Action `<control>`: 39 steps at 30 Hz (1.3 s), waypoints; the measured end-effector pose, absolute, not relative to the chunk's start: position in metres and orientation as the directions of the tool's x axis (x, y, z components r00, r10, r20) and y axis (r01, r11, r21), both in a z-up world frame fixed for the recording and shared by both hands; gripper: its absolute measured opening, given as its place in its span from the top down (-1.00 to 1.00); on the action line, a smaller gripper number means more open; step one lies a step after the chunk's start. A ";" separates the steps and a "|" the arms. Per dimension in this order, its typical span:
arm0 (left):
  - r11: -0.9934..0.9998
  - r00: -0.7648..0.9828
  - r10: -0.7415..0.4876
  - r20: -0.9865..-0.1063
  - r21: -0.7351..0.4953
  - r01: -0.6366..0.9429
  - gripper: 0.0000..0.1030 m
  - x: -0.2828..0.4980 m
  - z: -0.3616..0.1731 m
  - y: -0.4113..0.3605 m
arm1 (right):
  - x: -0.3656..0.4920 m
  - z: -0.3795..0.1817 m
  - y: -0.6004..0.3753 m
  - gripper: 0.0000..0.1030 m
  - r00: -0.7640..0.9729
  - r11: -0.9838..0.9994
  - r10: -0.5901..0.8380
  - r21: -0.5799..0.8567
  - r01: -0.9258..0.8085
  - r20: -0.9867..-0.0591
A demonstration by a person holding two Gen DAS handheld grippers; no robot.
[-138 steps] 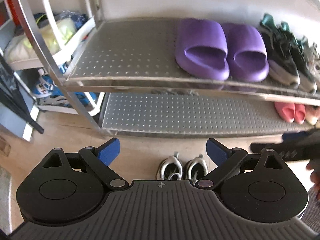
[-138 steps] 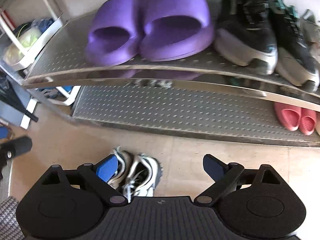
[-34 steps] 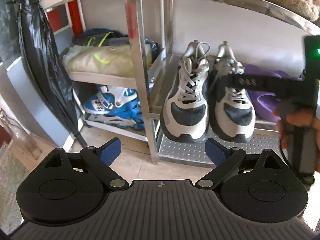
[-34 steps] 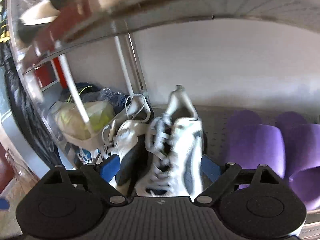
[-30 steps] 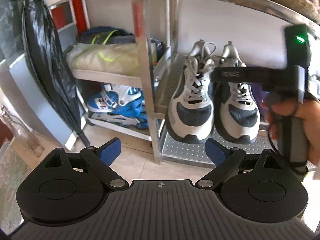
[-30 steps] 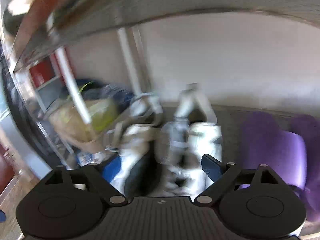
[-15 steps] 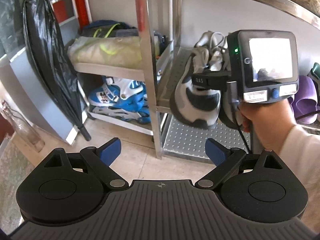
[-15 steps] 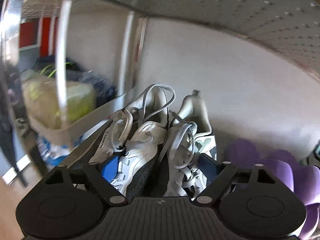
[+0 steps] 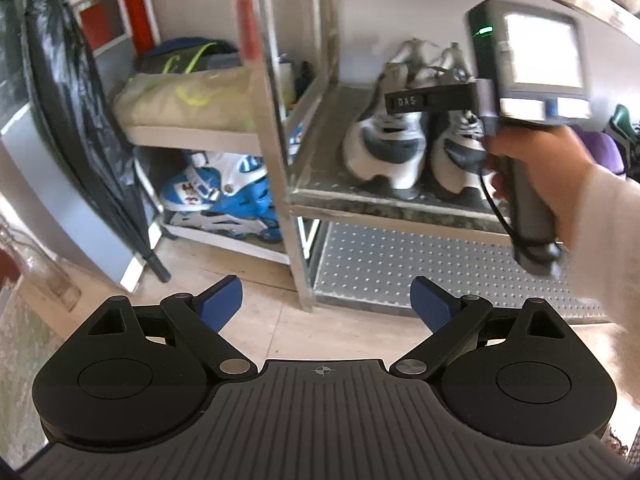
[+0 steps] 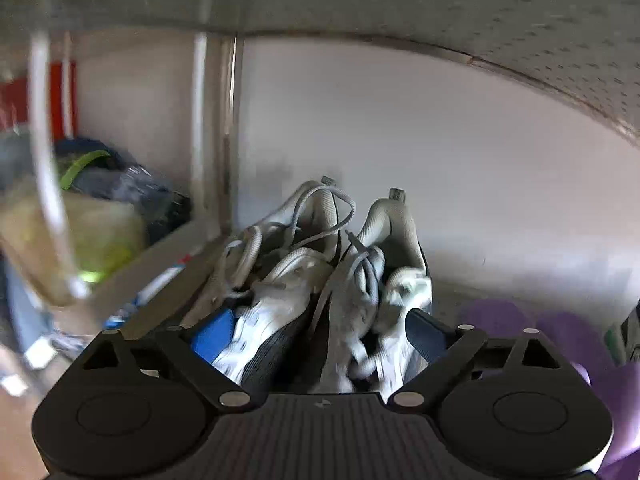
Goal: Organize scattered shoes
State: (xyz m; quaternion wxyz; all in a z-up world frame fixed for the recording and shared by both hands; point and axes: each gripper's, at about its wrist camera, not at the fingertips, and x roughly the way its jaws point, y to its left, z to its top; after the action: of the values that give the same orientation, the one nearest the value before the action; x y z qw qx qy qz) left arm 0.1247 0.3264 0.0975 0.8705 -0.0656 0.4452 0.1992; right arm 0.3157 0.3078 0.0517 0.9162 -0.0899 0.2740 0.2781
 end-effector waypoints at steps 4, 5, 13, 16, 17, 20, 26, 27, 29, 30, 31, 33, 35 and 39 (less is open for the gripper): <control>0.926 0.537 0.267 -0.800 0.059 -0.372 -0.83 0.130 0.099 0.311 | 0.264 0.076 0.230 -0.77 0.649 0.794 0.513 0.023 -0.607 -0.562; 0.933 0.544 0.254 -0.799 0.055 -0.355 -0.84 0.131 0.099 0.302 | 0.245 0.088 0.190 -0.77 0.629 0.795 0.508 0.038 -0.606 -0.588; 0.991 0.628 0.053 -0.777 -0.033 -0.126 -0.84 0.132 0.097 0.201 | 0.147 0.159 -0.029 -0.84 0.612 0.864 0.302 -0.061 -0.499 -0.731; 1.000 0.618 0.008 -0.787 0.009 0.000 -0.84 0.111 0.103 0.141 | 0.111 0.179 -0.117 -0.89 0.626 0.893 0.215 -0.109 -0.438 -0.750; 1.000 0.619 0.001 -0.786 0.012 0.013 -0.84 0.107 0.106 0.133 | 0.104 0.181 -0.137 -0.89 0.626 0.901 0.203 -0.107 -0.421 -0.753; 0.997 0.623 -0.009 -0.782 0.039 0.064 -0.84 0.071 0.126 0.099 | 0.080 0.176 -0.202 -0.89 0.627 0.931 0.189 -0.064 -0.358 -0.756; 0.991 0.619 0.081 -0.782 0.129 0.032 -0.86 0.015 0.157 0.086 | 0.056 0.160 -0.244 -0.89 0.677 0.955 0.224 0.019 -0.296 -0.702; 0.991 0.618 0.093 -0.780 0.132 0.018 -0.87 0.003 0.164 0.086 | 0.054 0.161 -0.247 -0.89 0.684 0.956 0.232 0.032 -0.291 -0.692; 0.993 0.624 0.090 -0.776 0.121 0.009 -0.91 -0.011 0.171 0.086 | 0.052 0.162 -0.255 -0.88 0.683 0.956 0.260 0.080 -0.284 -0.683; 0.994 0.634 0.074 -0.770 0.109 0.016 -0.91 -0.019 0.173 0.085 | 0.052 0.163 -0.257 -0.88 0.683 0.956 0.266 0.093 -0.279 -0.681; 0.995 0.642 0.058 -0.765 0.096 0.024 -0.92 -0.021 0.171 0.083 | 0.051 0.162 -0.260 -0.88 0.684 0.957 0.267 0.104 -0.271 -0.679; 0.997 0.651 0.031 -0.759 0.071 0.035 -0.92 -0.020 0.166 0.079 | 0.052 0.163 -0.262 -0.88 0.681 0.960 0.256 0.100 -0.260 -0.686; 1.000 0.615 -0.016 -0.788 -0.011 0.011 -0.92 -0.009 0.160 0.076 | 0.053 0.165 -0.264 -0.88 0.672 0.965 0.229 0.075 -0.251 -0.704; 0.999 0.633 -0.016 -0.774 0.009 0.035 -0.92 0.009 0.160 0.059 | 0.062 0.181 -0.277 -0.96 0.674 0.964 0.248 0.109 -0.242 -0.696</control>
State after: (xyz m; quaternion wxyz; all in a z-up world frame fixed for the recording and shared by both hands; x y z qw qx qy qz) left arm 0.0088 0.0593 0.1597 0.9037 0.0116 0.4279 -0.0141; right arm 0.0621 -0.2771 0.1813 0.9150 0.0037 0.3806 0.1338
